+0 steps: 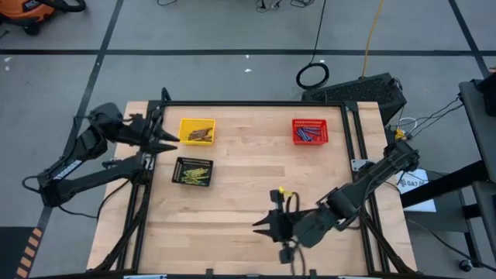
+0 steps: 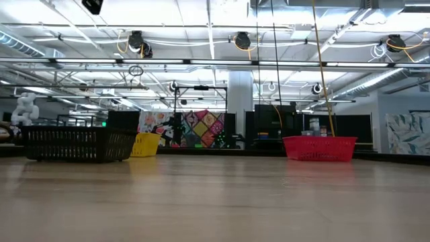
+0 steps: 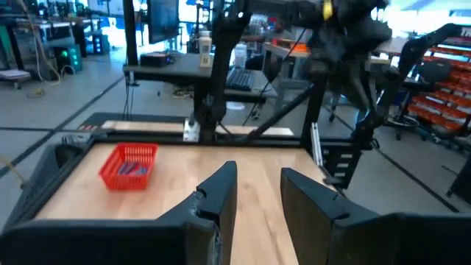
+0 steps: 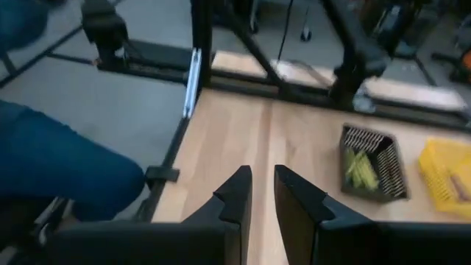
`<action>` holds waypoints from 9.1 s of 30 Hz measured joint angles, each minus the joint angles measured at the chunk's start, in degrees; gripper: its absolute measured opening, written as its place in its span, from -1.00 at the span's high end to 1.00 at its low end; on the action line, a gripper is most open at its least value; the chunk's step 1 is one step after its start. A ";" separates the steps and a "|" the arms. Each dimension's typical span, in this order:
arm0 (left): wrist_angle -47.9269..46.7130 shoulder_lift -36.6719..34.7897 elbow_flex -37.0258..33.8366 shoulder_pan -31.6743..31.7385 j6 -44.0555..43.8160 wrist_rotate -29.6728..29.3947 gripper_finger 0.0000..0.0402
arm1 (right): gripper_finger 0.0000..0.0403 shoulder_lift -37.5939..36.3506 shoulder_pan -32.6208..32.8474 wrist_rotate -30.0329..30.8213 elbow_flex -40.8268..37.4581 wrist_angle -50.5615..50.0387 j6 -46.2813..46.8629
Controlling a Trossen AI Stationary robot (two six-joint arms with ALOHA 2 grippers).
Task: Sort crayons
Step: Return to Home Position
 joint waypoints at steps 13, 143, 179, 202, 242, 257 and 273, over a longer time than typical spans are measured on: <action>17.93 -17.02 -19.88 0.00 -7.93 -4.87 0.46 | 0.76 -10.17 -0.28 -6.02 0.02 -0.17 -8.83; 20.56 -23.72 -42.98 0.02 -3.29 -44.57 0.46 | 0.76 -96.53 -0.98 -23.65 -90.33 18.13 -16.50; 21.68 -26.96 -43.09 0.00 -3.29 -44.54 0.46 | 0.76 -96.51 -0.98 -23.67 -90.18 10.82 -15.98; 21.70 -26.96 -42.98 0.02 -3.29 -44.54 0.46 | 0.76 -96.49 -0.98 -23.85 -90.32 10.95 -15.96; 21.74 -26.96 -42.96 0.02 -3.28 -44.54 0.46 | 0.76 -96.49 -0.98 -23.88 -90.33 10.95 -15.96; 21.74 -26.96 -42.94 0.01 -3.27 -44.54 0.46 | 0.76 -96.46 -0.98 -23.87 -90.33 10.95 -15.98; 21.73 -26.96 -42.94 0.00 -3.27 -44.54 0.46 | 0.76 -96.46 -0.98 -23.88 -90.33 10.95 -15.98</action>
